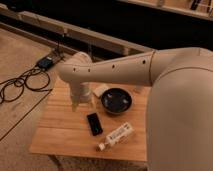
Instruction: Drag the ceramic bowl in a circle
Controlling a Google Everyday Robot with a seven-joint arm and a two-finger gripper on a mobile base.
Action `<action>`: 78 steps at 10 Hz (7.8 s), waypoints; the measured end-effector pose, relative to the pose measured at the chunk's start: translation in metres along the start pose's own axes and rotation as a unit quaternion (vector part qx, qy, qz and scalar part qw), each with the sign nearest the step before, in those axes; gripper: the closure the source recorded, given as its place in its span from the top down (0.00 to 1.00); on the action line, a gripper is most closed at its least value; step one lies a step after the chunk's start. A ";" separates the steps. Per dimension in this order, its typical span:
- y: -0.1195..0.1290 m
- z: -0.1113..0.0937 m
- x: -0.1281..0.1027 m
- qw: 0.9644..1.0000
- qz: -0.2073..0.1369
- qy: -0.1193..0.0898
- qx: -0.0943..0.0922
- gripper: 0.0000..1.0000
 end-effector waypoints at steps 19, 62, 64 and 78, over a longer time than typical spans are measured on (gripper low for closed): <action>0.000 0.000 0.000 1.000 0.000 0.000 0.000 0.65; 0.044 0.116 -0.084 0.989 -0.146 0.024 -0.017 0.00; 0.039 0.108 -0.065 0.991 -0.128 0.036 -0.026 0.00; -0.149 0.105 -0.099 0.996 0.079 0.024 0.013 0.00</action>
